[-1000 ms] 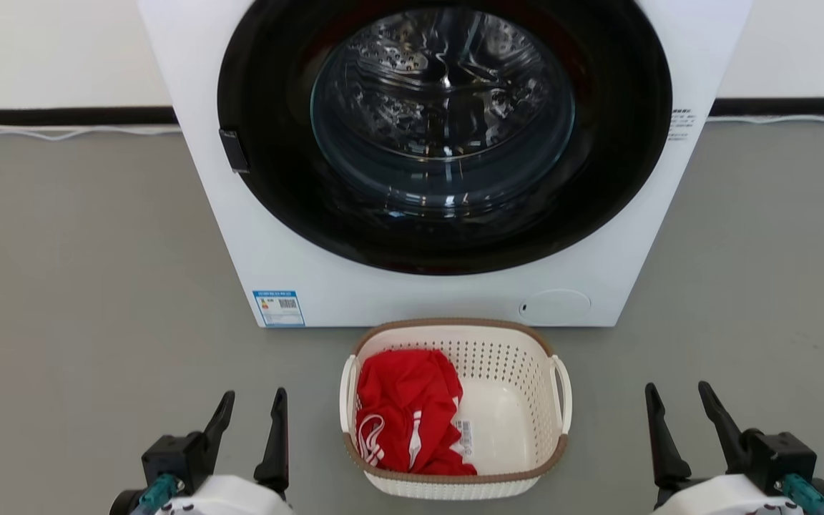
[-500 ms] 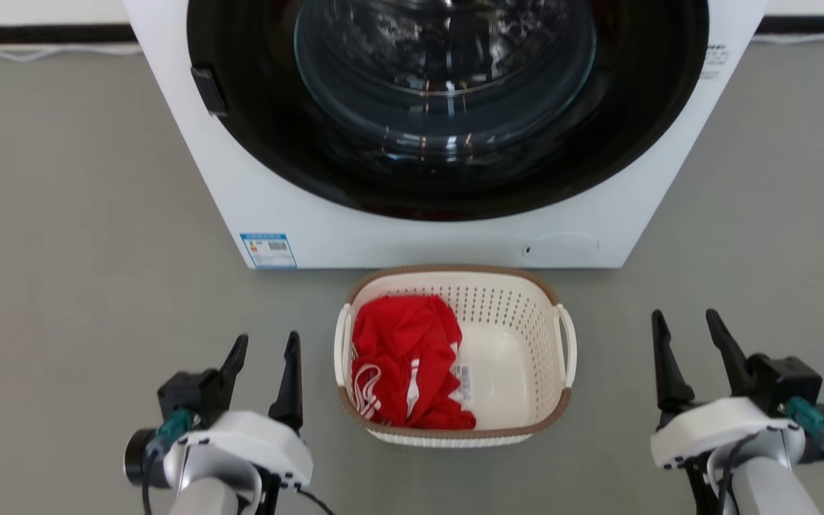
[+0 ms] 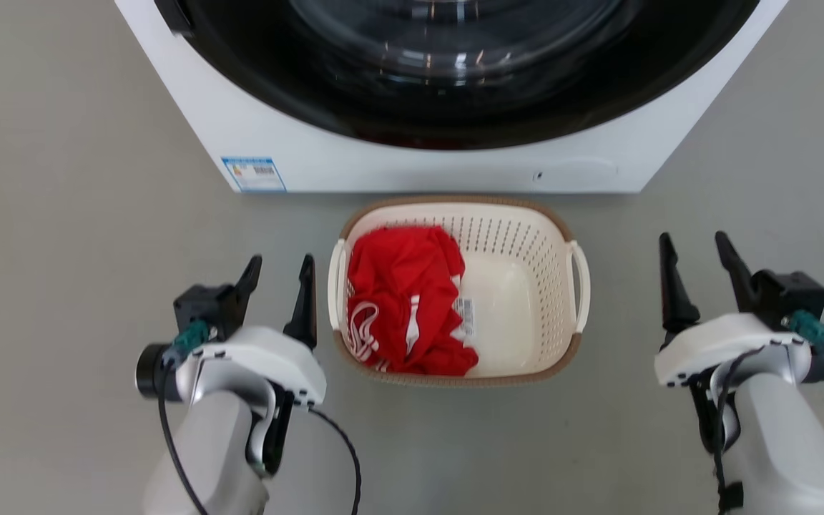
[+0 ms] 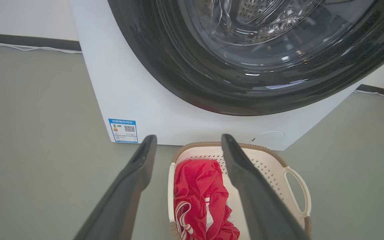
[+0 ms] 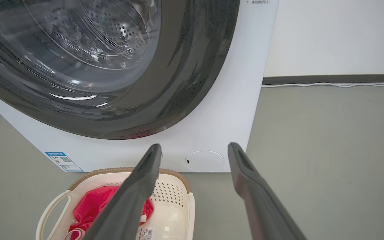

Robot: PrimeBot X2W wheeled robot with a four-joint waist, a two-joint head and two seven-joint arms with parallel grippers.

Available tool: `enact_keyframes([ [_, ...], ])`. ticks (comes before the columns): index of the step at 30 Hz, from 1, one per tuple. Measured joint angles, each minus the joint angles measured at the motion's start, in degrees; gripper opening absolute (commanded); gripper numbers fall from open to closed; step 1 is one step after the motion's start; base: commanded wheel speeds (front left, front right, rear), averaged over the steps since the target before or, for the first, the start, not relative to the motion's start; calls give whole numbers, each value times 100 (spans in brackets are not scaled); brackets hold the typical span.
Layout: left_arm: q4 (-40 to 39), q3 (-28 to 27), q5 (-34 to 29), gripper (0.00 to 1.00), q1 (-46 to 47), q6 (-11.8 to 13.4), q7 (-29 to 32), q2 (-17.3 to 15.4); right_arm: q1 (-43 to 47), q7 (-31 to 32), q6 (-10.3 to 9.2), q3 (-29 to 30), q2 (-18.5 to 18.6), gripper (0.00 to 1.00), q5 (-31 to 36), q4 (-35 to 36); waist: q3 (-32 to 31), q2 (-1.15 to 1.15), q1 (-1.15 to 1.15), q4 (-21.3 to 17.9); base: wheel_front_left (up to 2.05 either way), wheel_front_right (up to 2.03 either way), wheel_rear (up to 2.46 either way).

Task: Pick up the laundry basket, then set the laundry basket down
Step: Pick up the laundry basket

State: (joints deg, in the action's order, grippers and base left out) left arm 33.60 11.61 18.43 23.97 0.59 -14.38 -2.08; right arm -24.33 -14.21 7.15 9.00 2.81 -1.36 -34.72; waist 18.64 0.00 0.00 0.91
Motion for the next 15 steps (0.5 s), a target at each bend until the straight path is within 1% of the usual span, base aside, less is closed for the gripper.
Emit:
enact_keyframes([
  [5, 300, 168, 171, 100, 485, 38, -1, 9, -516, 0, 0, 233, 22, 100, 367, -533, 412, 0, 0, 18, 0, 0, 0],
  [9, 582, 332, 258, 100, 826, 91, -1, 14, -922, -1, 0, 285, 24, 100, 566, -793, 718, 0, 0, 41, 0, 0, 0],
  [15, 1213, 695, 537, 100, 1267, 91, -1, 20, -1320, 0, 1, 372, 32, 100, 742, -1163, 1097, 0, 0, 75, 0, 0, 0],
])
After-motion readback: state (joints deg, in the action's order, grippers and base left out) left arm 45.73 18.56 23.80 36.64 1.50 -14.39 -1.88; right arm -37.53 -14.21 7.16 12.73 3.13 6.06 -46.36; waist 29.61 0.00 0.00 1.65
